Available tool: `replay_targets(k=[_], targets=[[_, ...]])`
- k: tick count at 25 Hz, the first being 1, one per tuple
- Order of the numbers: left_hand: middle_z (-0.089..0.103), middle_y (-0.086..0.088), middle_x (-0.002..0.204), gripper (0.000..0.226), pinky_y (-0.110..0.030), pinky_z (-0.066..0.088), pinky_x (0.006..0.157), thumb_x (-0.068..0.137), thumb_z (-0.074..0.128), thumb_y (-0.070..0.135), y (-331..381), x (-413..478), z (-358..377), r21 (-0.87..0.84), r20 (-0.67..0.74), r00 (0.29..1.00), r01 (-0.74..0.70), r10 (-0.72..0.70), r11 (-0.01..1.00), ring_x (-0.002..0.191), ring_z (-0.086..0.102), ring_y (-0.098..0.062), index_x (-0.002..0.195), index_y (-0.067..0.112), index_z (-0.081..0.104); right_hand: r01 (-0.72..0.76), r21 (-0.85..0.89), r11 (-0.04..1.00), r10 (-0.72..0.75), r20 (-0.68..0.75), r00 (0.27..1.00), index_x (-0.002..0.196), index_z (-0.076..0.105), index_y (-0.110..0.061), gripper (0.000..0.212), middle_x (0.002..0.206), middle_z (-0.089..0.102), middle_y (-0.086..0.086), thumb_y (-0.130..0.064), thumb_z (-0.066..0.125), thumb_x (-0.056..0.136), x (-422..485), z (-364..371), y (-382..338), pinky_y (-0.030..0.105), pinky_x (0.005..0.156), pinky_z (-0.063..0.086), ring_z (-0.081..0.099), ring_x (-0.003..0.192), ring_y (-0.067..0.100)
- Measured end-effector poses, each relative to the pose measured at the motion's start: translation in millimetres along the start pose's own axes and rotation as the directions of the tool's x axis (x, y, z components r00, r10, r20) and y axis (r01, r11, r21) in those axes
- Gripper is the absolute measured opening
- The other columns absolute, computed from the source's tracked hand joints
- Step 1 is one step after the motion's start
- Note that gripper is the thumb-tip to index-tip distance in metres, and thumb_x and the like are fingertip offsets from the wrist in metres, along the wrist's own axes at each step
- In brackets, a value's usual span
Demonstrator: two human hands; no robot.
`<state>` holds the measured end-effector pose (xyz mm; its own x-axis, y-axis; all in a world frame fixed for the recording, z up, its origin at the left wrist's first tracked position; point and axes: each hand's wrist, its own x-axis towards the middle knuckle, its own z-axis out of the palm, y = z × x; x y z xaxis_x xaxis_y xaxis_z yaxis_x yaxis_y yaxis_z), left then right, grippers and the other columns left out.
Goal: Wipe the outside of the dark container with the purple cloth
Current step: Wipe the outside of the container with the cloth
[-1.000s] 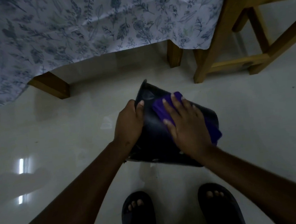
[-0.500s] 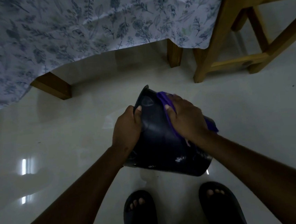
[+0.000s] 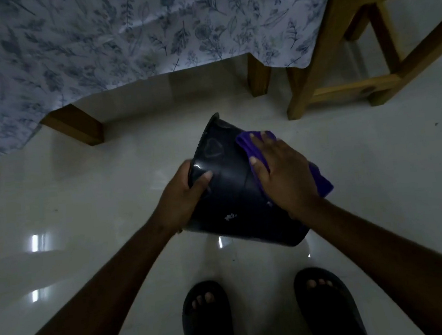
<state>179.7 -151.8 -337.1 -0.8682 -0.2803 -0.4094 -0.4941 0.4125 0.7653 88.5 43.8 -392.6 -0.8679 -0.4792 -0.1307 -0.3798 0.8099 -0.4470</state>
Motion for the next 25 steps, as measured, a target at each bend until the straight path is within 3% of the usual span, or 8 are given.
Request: replay_targets(k=[2,4,7,9,11,15,20,25], targets=[[0.063,0.003,0.103,0.021,-0.020,0.047,0.067,0.097,0.046,0.038,-7.9,-9.8,3.8,0.102,-0.095,0.995,-0.011,0.021,0.995,0.093,0.063,-0.018,0.108,0.021,0.051,-0.093,0.064,0.994,0.093,-0.005,0.996,0.150,0.024,-0.024,0.057,0.155,0.035,0.006,-0.049,0.023,0.099,12.4,0.6,5.1,0.047,0.113,0.032,0.038,0.139,0.027],[0.063,0.001,0.093,0.026,-0.029,0.048,0.064,0.097,0.044,0.042,-1.2,4.3,7.0,0.160,-0.184,0.983,0.006,0.024,0.987,0.083,0.061,-0.019,0.101,0.018,0.052,-0.112,-0.014,0.994,0.112,-0.022,0.993,0.152,0.016,-0.024,0.058,0.158,0.027,0.007,-0.047,0.023,0.099,-12.0,9.1,-5.0,0.051,0.114,0.029,0.030,0.142,0.031],[0.057,0.006,0.075,0.028,-0.026,0.041,0.055,0.098,0.041,0.041,18.6,25.5,10.2,0.219,-0.172,0.983,-0.028,0.067,0.975,0.067,0.056,-0.013,0.088,0.017,0.049,0.071,-0.189,0.979,-0.073,-0.004,0.997,0.153,0.011,-0.027,0.062,0.162,0.013,0.004,-0.047,0.028,0.097,-70.0,17.8,-20.2,0.053,0.116,0.019,0.009,0.148,0.032],[0.058,0.006,0.078,0.025,-0.019,0.038,0.054,0.099,0.039,0.039,19.2,25.2,16.0,0.209,-0.151,0.983,-0.069,0.102,0.976,0.067,0.055,-0.008,0.091,0.017,0.049,0.152,-0.211,0.966,-0.153,0.007,0.988,0.152,0.014,-0.028,0.062,0.162,0.014,0.003,-0.049,0.029,0.096,-67.9,16.9,-13.1,0.053,0.115,0.019,0.009,0.148,0.031],[0.059,0.003,0.087,0.026,-0.013,0.041,0.057,0.100,0.038,0.038,17.2,21.0,18.5,0.162,-0.146,0.984,-0.076,0.100,0.984,0.072,0.056,-0.008,0.098,0.014,0.049,0.091,-0.172,0.981,-0.094,-0.013,0.995,0.152,0.015,-0.028,0.058,0.162,0.017,0.002,-0.048,0.026,0.098,-34.0,6.8,-7.7,0.051,0.114,0.019,0.016,0.147,0.029],[0.062,-0.005,0.093,0.033,-0.029,0.046,0.066,0.100,0.037,0.040,22.3,26.5,20.3,0.172,-0.178,0.982,-0.036,0.067,0.984,0.081,0.061,-0.022,0.100,0.009,0.050,-0.029,-0.052,0.998,0.028,-0.022,0.999,0.151,0.013,-0.028,0.057,0.161,0.019,0.002,-0.048,0.021,0.099,-5.3,-3.4,0.3,0.053,0.114,0.027,0.022,0.146,0.028],[0.059,-0.001,0.087,0.026,-0.014,0.035,0.053,0.100,0.037,0.038,17.2,23.8,22.3,0.207,-0.193,0.978,-0.041,0.082,0.977,0.074,0.056,-0.017,0.091,0.015,0.045,0.218,-0.242,0.945,-0.227,-0.010,0.974,0.150,0.016,-0.033,0.059,0.161,0.016,0.002,-0.044,0.030,0.094,-85.3,25.0,-15.6,0.053,0.114,0.017,0.011,0.147,0.033],[0.063,-0.004,0.093,0.031,-0.019,0.041,0.056,0.101,0.034,0.039,11.8,12.7,26.4,0.157,-0.199,0.978,-0.021,0.053,0.987,0.076,0.060,-0.018,0.099,0.011,0.048,-0.078,-0.060,0.995,0.074,-0.071,0.995,0.150,0.021,-0.028,0.054,0.159,0.024,0.003,-0.046,0.023,0.099,-14.7,-3.1,-12.9,0.050,0.114,0.023,0.024,0.145,0.031]])
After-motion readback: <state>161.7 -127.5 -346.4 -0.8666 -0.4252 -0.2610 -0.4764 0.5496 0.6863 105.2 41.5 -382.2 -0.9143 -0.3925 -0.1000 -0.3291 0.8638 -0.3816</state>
